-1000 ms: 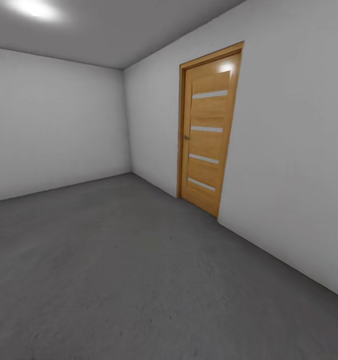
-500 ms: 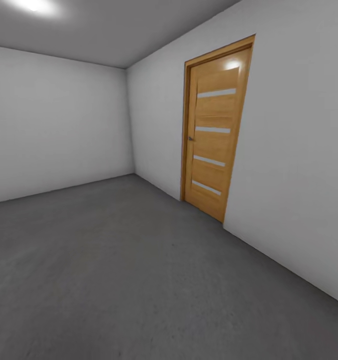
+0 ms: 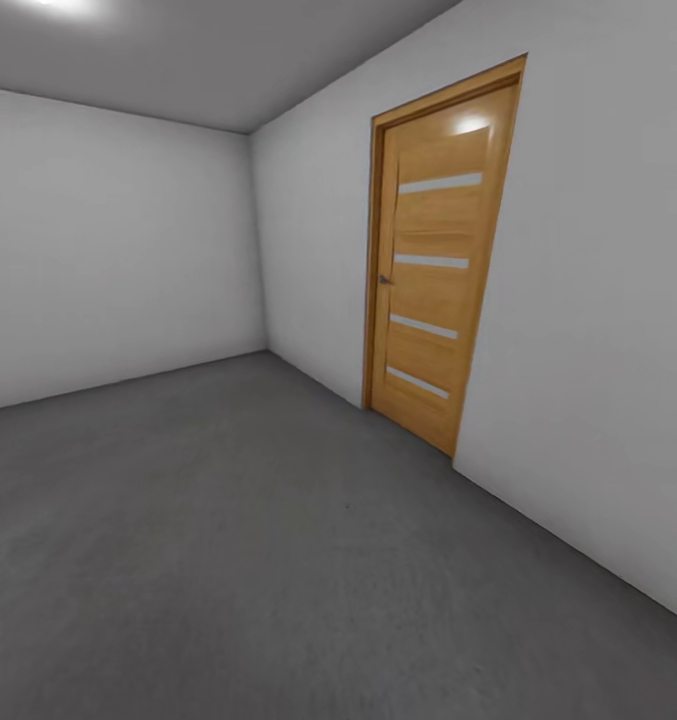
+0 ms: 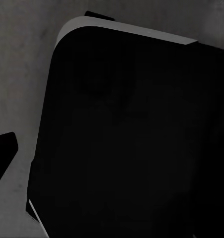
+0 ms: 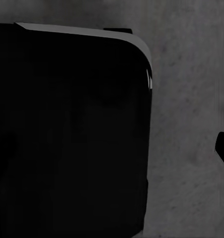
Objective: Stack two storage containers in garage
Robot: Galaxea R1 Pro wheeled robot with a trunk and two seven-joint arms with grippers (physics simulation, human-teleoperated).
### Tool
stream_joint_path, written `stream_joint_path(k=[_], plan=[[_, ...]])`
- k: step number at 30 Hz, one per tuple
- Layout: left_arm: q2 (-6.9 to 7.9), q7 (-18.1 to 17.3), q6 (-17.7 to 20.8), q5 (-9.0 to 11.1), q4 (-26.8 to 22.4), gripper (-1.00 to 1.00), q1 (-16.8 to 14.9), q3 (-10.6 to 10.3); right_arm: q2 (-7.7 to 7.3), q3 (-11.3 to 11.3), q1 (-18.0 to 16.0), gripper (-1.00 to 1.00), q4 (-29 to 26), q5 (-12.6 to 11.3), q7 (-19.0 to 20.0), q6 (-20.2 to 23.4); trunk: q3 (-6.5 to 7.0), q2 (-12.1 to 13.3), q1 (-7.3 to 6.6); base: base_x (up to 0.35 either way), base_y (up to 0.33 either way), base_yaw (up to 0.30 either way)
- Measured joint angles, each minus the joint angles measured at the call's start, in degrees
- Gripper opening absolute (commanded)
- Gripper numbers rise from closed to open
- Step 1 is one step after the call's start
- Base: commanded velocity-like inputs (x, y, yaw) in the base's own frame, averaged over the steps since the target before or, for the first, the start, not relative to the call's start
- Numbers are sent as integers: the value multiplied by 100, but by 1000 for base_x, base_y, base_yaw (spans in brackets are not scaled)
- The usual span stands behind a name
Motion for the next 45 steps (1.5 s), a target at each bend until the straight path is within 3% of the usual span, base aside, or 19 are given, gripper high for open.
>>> stream_joint_path(k=[45], plan=[[-9,-6,-12,-5,0,100,0,-7,9,-27,0,100,-8,-15,1,-21,0,0,0,322,0,0]])
